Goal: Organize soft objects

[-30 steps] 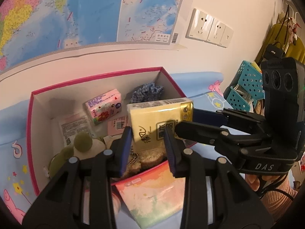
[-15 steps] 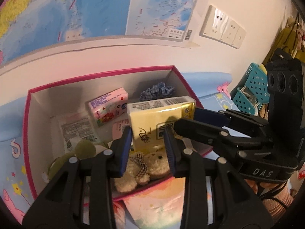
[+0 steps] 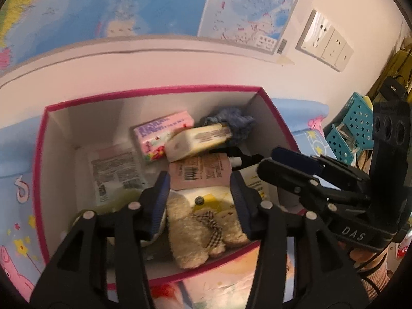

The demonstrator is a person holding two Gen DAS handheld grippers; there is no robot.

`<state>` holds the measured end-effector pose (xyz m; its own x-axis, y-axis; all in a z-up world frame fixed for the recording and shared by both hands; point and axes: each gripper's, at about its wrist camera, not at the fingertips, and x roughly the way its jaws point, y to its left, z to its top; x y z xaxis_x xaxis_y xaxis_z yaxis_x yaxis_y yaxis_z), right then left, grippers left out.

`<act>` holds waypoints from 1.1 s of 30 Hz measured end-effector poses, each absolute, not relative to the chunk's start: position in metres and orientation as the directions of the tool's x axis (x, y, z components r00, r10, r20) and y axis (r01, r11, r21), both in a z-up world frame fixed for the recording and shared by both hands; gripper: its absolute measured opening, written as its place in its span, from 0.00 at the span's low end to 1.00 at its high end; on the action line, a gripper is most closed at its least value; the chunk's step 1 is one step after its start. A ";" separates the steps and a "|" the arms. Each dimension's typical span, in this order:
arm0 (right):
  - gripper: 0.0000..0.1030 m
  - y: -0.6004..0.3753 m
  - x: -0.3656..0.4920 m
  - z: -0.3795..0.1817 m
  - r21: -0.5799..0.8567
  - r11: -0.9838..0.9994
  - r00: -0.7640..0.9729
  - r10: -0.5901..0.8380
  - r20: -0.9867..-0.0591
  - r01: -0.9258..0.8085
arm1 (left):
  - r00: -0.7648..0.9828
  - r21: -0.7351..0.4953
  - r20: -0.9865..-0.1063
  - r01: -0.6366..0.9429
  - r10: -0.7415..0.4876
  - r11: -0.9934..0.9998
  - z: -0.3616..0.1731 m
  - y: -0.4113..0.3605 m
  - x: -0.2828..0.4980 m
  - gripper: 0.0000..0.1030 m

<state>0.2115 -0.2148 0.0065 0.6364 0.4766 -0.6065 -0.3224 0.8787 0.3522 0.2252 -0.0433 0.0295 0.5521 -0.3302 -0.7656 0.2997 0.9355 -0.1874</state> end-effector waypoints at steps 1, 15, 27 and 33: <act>0.40 -0.216 0.208 0.006 0.352 0.877 0.635 0.479 -0.606 -0.326 | 0.568 -0.180 -0.754 0.302 -0.329 0.936 0.032 -0.042 0.220 0.50; 0.84 -0.214 0.121 0.017 0.217 0.900 0.722 0.434 -0.540 -0.378 | 0.750 -0.084 -0.582 0.329 -0.314 0.941 0.059 -0.010 0.122 0.90; 0.97 -0.194 0.044 -0.024 0.150 0.928 0.755 0.365 -0.545 -0.341 | 0.761 -0.036 -0.635 0.147 -0.136 0.988 0.004 0.012 0.058 1.00; 0.97 -0.180 0.024 -0.030 0.088 0.934 0.763 0.335 -0.553 -0.346 | 0.733 -0.036 -0.672 0.116 -0.110 0.993 -0.015 0.014 0.038 1.00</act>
<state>0.0242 -0.1803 -0.0305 0.7634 0.3346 -0.5525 -0.3456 0.9342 0.0882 0.0382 0.0144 -0.0152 0.7327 -0.1100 -0.6716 0.1157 0.9926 -0.0363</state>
